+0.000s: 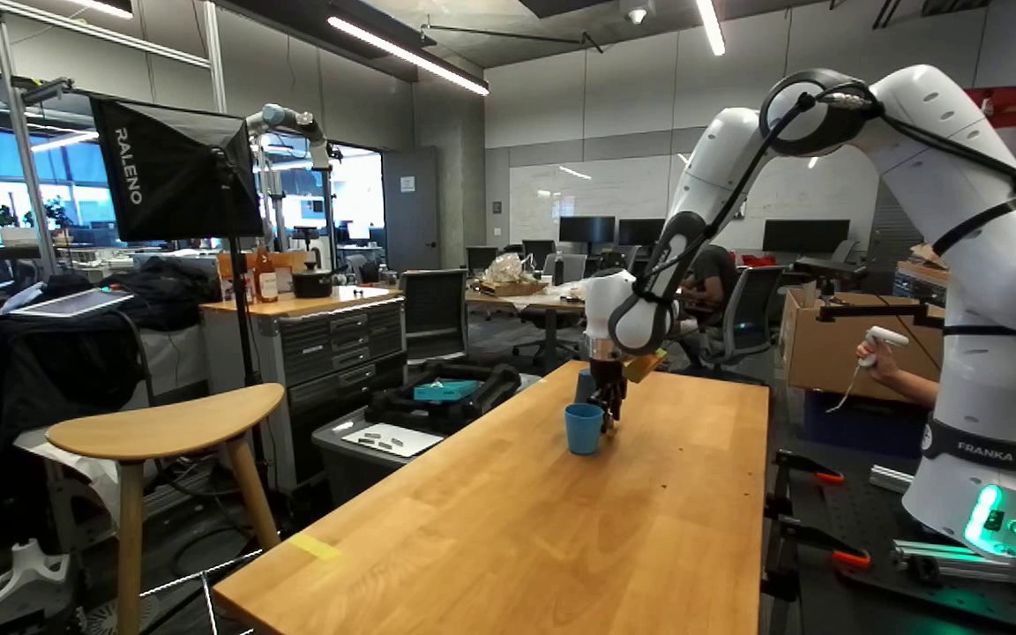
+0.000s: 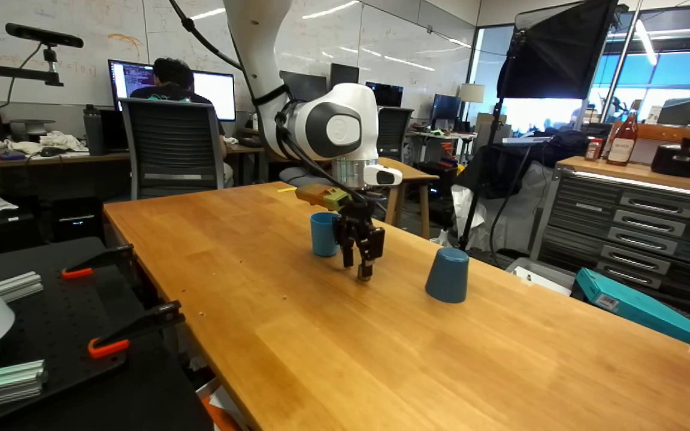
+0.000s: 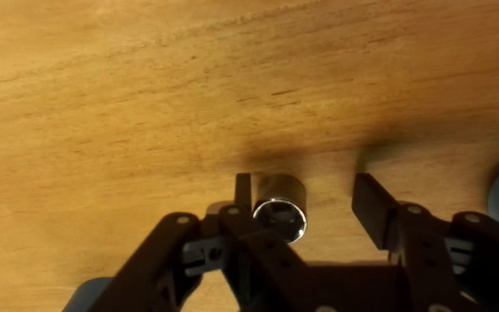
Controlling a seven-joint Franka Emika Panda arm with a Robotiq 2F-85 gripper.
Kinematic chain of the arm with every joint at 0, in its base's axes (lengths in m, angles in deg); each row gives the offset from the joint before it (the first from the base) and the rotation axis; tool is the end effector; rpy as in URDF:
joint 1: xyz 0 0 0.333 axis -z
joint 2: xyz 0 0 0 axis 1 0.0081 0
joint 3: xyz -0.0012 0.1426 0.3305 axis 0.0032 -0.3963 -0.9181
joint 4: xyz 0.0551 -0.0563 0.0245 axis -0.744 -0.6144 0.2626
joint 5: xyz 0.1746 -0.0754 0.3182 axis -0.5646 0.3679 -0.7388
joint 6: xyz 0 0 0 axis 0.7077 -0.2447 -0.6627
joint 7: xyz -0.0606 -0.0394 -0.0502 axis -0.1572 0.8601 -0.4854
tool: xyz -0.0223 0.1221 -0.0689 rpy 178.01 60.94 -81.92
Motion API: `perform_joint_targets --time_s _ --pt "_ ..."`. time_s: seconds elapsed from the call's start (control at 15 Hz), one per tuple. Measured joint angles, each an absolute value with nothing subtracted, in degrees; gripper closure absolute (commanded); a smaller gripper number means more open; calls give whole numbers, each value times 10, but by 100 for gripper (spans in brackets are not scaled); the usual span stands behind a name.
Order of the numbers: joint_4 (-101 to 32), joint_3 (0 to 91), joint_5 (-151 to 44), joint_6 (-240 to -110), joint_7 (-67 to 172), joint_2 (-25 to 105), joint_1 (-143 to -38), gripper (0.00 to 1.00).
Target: Put the metal thing in the cup
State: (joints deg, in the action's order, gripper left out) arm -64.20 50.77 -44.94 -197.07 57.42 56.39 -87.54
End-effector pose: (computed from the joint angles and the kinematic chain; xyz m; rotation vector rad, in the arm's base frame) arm 0.5745 -0.1094 0.1605 2.9627 -0.2137 0.0390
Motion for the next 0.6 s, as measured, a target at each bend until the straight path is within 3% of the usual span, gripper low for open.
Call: perform_joint_targets --time_s 0.2,0.27,0.6 --pt "-642 517 -449 -1987 584 569 -885 88" --pt "-642 522 -449 -1991 586 570 -889 91" --pt "-642 531 -449 -1994 585 571 -896 90"
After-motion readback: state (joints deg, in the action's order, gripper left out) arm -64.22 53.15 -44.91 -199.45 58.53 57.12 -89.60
